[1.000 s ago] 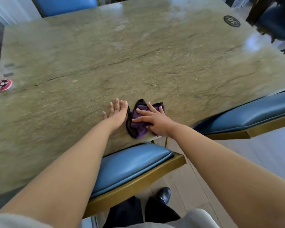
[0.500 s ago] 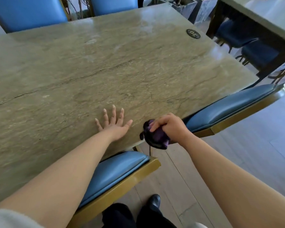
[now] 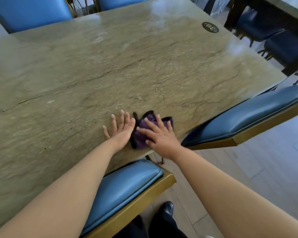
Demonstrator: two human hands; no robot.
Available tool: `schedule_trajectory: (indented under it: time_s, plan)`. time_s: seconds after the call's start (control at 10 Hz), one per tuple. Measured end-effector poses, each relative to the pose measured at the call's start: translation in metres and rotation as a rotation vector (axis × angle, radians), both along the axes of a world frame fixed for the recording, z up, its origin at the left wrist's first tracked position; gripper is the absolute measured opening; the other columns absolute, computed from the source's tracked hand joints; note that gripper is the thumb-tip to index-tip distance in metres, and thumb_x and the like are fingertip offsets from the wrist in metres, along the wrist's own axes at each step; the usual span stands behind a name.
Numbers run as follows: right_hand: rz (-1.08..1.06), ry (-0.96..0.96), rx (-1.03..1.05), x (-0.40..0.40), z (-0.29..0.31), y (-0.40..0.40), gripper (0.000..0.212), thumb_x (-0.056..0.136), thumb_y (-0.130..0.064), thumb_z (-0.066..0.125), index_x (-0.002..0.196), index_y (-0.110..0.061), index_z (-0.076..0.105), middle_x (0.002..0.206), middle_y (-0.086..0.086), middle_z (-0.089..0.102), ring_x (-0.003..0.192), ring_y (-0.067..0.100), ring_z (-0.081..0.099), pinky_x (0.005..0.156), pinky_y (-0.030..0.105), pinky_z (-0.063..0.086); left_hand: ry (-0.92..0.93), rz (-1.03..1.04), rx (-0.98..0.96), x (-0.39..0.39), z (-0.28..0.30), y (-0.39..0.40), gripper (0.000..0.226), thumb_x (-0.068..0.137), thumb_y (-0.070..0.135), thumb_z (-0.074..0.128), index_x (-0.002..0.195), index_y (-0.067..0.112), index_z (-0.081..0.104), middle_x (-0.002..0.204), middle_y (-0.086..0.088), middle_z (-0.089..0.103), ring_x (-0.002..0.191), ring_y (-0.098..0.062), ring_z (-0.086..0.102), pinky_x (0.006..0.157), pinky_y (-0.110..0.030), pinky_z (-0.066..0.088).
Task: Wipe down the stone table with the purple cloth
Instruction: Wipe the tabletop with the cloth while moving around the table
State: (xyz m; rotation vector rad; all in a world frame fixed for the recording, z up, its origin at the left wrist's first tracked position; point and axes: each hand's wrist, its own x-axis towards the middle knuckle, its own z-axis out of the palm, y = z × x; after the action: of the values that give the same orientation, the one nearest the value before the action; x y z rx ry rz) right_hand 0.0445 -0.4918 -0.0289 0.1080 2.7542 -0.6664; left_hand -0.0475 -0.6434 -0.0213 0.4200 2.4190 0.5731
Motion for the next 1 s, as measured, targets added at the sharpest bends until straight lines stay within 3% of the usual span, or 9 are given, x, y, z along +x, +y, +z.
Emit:
schedule_trajectory:
  time_s: [0.1,0.2,0.3,0.4,0.5,0.6,0.8,0.9,1.0]
  plan:
    - [0.026,0.055,-0.102,0.029,-0.002,0.013,0.046,0.097,-0.028,0.046,0.137,-0.049,0.037,0.157,-0.023,0.009,0.142,0.004,-0.019,0.117,0.040,-0.013,0.005,-0.015,0.001,0.001,-0.002,0.000,0.060,0.098,0.056,0.004,0.153,0.032,0.003,0.160,0.012,-0.014,0.146,-0.013,-0.023,0.110,-0.051,-0.025]
    - [-0.130,0.071,-0.010,0.026,-0.005,0.036,0.048,0.098,-0.037,0.042,0.142,-0.049,0.028,0.159,-0.020,0.003,0.144,0.009,-0.018,0.117,0.039,-0.013,0.003,-0.003,-0.010,-0.003,-0.008,0.000,0.065,0.095,0.062,0.003,0.153,0.033,0.002,0.160,0.013,-0.016,0.145,-0.013,-0.025,0.110,-0.053,-0.026]
    - [-0.315,-0.030,0.138,-0.017,-0.005,0.043,0.058,0.096,-0.055,0.031,0.148,-0.048,0.007,0.160,-0.012,-0.013,0.144,0.021,-0.025,0.114,0.045,-0.016,-0.025,-0.007,-0.024,-0.006,-0.018,0.003,0.073,0.086,0.073,0.000,0.152,0.042,0.001,0.158,0.020,-0.018,0.146,-0.013,-0.024,0.110,-0.058,-0.025]
    - [-0.338,-0.105,0.169,-0.053,-0.002,0.031,0.061,0.095,-0.060,0.025,0.148,-0.046,-0.003,0.158,-0.009,-0.022,0.141,0.028,-0.032,0.111,0.052,-0.019,-0.141,0.112,0.058,-0.013,-0.025,0.002,0.101,0.059,0.093,-0.006,0.149,0.049,0.005,0.158,0.026,-0.009,0.148,-0.013,-0.012,0.114,-0.062,-0.008]
    - [-0.203,-0.051,0.153,-0.063,-0.004,0.011,0.059,0.096,-0.056,0.026,0.148,-0.048,-0.003,0.159,-0.010,-0.019,0.141,0.027,-0.031,0.112,0.053,-0.020,-0.041,0.086,0.094,-0.005,-0.009,-0.001,0.074,0.090,0.069,0.002,0.154,0.032,0.004,0.161,0.014,-0.008,0.148,-0.014,-0.017,0.113,-0.054,-0.021]
    - [-0.018,-0.011,0.089,-0.049,-0.005,-0.009,0.057,0.098,-0.048,0.033,0.147,-0.050,0.003,0.159,-0.014,-0.013,0.143,0.022,-0.028,0.113,0.050,-0.019,-0.006,0.147,0.208,-0.005,-0.002,-0.004,0.062,0.099,0.054,0.008,0.154,0.024,0.008,0.162,0.009,-0.004,0.148,-0.013,-0.014,0.115,-0.050,-0.019]
    - [0.200,0.019,-0.139,-0.019,-0.004,-0.013,0.055,0.097,-0.016,0.042,0.140,-0.049,0.034,0.158,-0.022,0.008,0.145,0.012,-0.020,0.112,0.044,-0.019,-0.005,0.242,0.290,-0.007,0.000,-0.004,0.064,0.099,0.056,0.010,0.154,0.022,0.012,0.162,0.007,0.003,0.149,-0.013,-0.007,0.115,-0.046,-0.017]
    - [0.204,-0.022,-0.359,-0.005,0.002,-0.007,0.055,0.089,0.002,0.043,0.120,-0.039,0.062,0.150,-0.023,0.033,0.145,0.002,-0.007,0.114,0.033,-0.017,-0.004,0.245,0.283,-0.006,-0.001,-0.003,0.066,0.098,0.060,0.010,0.154,0.025,0.012,0.161,0.011,0.005,0.149,-0.011,-0.006,0.115,-0.045,-0.017]
    - [0.129,-0.029,-0.433,0.013,0.005,0.010,0.043,0.085,0.006,0.050,0.098,-0.027,0.074,0.134,-0.020,0.055,0.135,-0.012,0.010,0.115,0.022,-0.009,-0.055,0.179,0.181,-0.008,-0.005,0.000,0.060,0.099,0.058,0.009,0.153,0.035,0.005,0.160,0.019,-0.006,0.147,-0.005,-0.012,0.115,-0.046,-0.017]
